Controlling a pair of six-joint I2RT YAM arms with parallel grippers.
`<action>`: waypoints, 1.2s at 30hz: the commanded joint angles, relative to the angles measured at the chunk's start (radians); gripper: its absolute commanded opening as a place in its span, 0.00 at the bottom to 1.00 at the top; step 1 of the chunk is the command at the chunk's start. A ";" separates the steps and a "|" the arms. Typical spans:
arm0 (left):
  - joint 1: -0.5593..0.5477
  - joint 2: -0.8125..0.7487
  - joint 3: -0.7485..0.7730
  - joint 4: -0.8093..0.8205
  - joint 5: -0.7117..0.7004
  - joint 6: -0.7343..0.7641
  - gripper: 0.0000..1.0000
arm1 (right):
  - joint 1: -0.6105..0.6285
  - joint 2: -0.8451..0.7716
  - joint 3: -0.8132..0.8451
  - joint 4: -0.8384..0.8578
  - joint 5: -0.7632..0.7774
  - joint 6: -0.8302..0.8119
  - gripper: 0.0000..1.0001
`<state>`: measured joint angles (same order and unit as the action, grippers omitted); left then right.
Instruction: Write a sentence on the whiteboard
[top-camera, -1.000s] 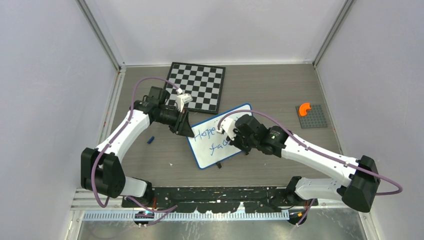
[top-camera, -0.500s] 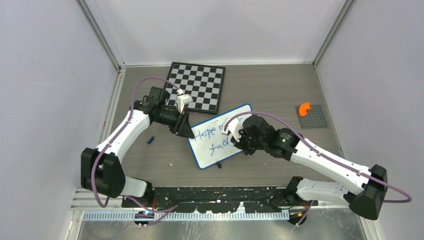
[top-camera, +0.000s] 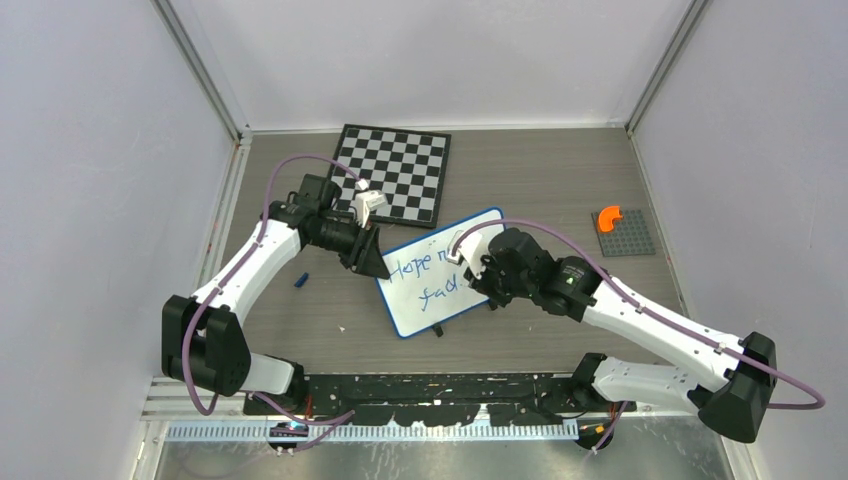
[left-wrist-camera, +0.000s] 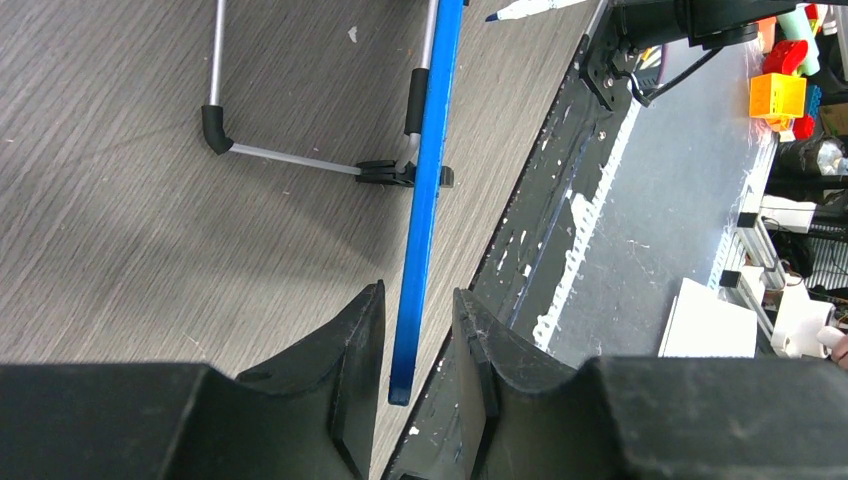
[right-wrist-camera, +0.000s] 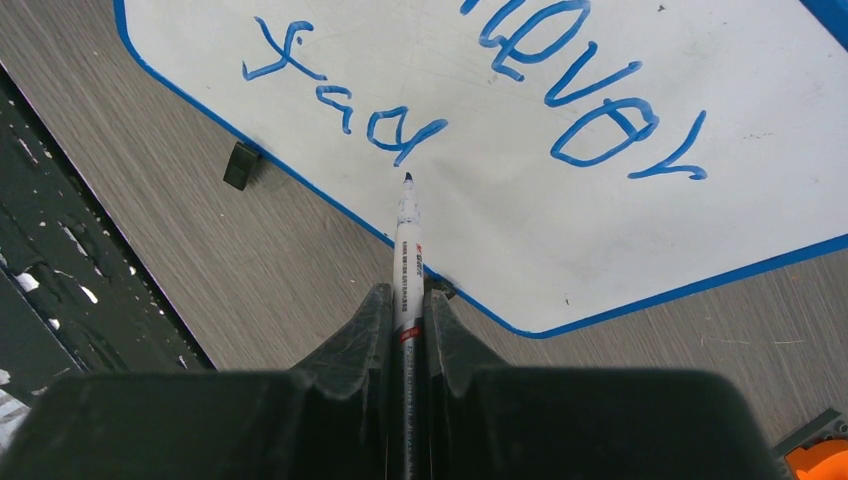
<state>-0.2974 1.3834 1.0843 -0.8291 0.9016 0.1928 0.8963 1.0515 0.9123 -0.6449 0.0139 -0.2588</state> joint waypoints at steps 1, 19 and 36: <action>-0.005 -0.008 0.023 -0.012 0.030 0.024 0.32 | -0.002 0.001 -0.002 0.053 0.001 0.011 0.00; -0.005 -0.006 0.022 -0.010 0.023 0.021 0.31 | -0.002 0.079 -0.019 0.112 0.077 0.001 0.00; -0.006 0.006 0.025 0.006 0.032 0.007 0.31 | -0.051 0.028 0.030 0.066 0.087 -0.018 0.00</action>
<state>-0.2989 1.3838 1.0843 -0.8299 0.9016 0.1925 0.8474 1.0794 0.8955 -0.6029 0.1009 -0.2646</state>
